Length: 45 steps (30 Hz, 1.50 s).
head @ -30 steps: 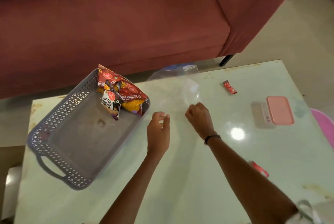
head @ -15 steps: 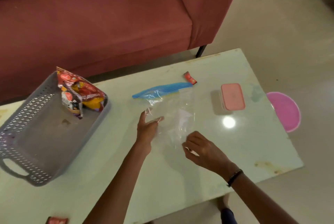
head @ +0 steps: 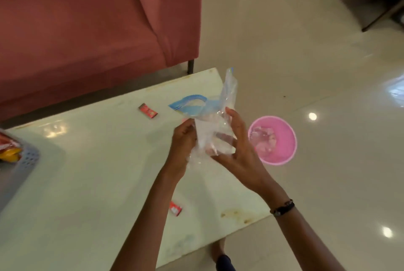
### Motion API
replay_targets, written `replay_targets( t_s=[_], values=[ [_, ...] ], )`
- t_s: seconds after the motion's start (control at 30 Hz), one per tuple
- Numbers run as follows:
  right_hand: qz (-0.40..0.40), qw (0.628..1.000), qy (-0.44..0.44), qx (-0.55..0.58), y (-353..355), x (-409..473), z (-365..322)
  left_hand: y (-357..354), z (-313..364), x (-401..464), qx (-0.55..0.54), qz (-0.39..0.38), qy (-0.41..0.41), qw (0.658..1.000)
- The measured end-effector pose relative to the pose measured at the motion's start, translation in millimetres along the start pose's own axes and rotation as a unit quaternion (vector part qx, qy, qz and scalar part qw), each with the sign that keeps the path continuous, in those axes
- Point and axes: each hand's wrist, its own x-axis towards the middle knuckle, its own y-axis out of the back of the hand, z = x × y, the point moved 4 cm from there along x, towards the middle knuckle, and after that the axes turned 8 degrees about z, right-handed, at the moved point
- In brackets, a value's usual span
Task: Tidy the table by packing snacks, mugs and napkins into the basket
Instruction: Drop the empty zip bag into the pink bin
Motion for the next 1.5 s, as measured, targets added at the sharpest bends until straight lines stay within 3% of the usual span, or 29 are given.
replay_targets(
  t_s=[0.17,0.4,0.53,0.73,0.9,1.03,1.17,1.23,1.3,1.37,1.5],
  values=[
    [0.158,0.984,-0.039,-0.067,95.1,4.4,58.0,-101.4,-32.2,4.5,0.093,-0.111,0.003,0.99],
    [0.342,0.926,-0.123,-0.106,183.3,7.5,178.3,-193.5,-104.7,14.1,0.151,-0.168,0.048,0.973],
    [0.35,0.912,-0.173,-0.122,198.5,20.1,252.9,-221.1,-141.5,31.9,0.181,-0.176,0.053,0.966],
    [0.289,0.905,-0.177,-0.258,197.3,40.2,320.2,-240.6,-173.3,62.4,0.264,-0.199,0.036,0.943],
    [0.118,0.851,-0.111,-0.499,184.6,50.9,368.6,-264.5,-203.5,86.6,0.426,-0.267,-0.012,0.865],
    [0.028,0.838,-0.163,-0.52,184.1,59.9,401.3,-275.4,-226.6,100.1,0.539,-0.317,-0.014,0.78],
    [-0.114,0.784,-0.232,-0.565,189.8,67.8,414.8,-284.3,-246.9,104.8,0.621,-0.37,-0.011,0.691],
    [-0.08,0.812,-0.25,-0.522,192.7,66.7,403.8,-287.1,-252.9,105.1,0.658,-0.392,-0.005,0.643],
    [0.044,0.856,-0.2,-0.476,193.6,63.4,381.2,-290.0,-255.5,107.9,0.683,-0.402,0.001,0.61],
    [0.117,0.873,-0.161,-0.445,190.8,55.7,364.2,-294.8,-258.1,112.5,0.696,-0.409,-0.001,0.59],
    [0.009,0.882,-0.225,-0.413,176.0,47.4,381.9,-293.9,-270.5,122.0,0.729,-0.418,0.011,0.541]
  ],
)
